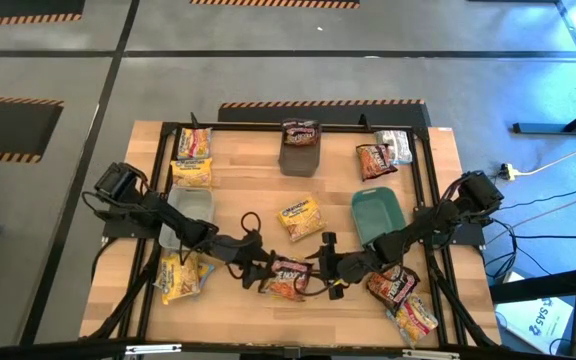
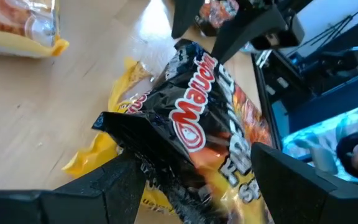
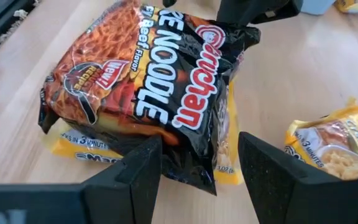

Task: Sort Maruchan noodles
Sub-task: Put the black noodle pack into the black bin

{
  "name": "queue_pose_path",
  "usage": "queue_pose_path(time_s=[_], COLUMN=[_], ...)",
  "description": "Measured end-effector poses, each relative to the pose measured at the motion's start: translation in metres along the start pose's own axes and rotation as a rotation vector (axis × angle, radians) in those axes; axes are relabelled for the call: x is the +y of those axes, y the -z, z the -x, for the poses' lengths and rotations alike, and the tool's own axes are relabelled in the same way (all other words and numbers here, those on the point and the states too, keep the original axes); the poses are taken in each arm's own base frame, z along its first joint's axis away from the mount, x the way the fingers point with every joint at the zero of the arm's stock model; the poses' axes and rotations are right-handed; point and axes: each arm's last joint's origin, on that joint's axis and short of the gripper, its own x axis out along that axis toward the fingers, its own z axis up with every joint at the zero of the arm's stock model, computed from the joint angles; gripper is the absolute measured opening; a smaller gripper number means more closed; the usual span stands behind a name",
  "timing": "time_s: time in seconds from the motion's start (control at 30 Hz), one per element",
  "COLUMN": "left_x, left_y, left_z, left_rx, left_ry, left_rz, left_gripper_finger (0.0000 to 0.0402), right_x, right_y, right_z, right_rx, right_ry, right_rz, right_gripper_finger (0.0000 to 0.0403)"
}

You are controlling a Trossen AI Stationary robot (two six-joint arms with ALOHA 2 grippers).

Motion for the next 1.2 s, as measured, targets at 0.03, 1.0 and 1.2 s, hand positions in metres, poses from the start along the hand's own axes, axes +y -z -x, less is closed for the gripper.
queue_pose_path(time_s=[0.03,1.0,1.2], left_x=[0.0,0.01,0.01], left_y=[0.0,-0.003,-0.003], left_z=[0.0,-0.012,-0.012], left_rx=[-0.009,-0.016,-0.02], left_ry=[-0.001,-0.086,-0.083], left_rz=[0.014,-0.034,-0.054], left_gripper_finger=[0.0274,0.0155,0.0106], right_x=[0.0,-0.005,-0.005], right_y=[0.0,-0.005,-0.005], right_z=[0.0,-0.003,-0.003], right_rx=[0.001,-0.04,-0.039], right_ry=[0.0,0.032,0.028], right_rz=[0.001,-0.01,-0.009], right_gripper_finger=[0.0195,0.0195,0.0195])
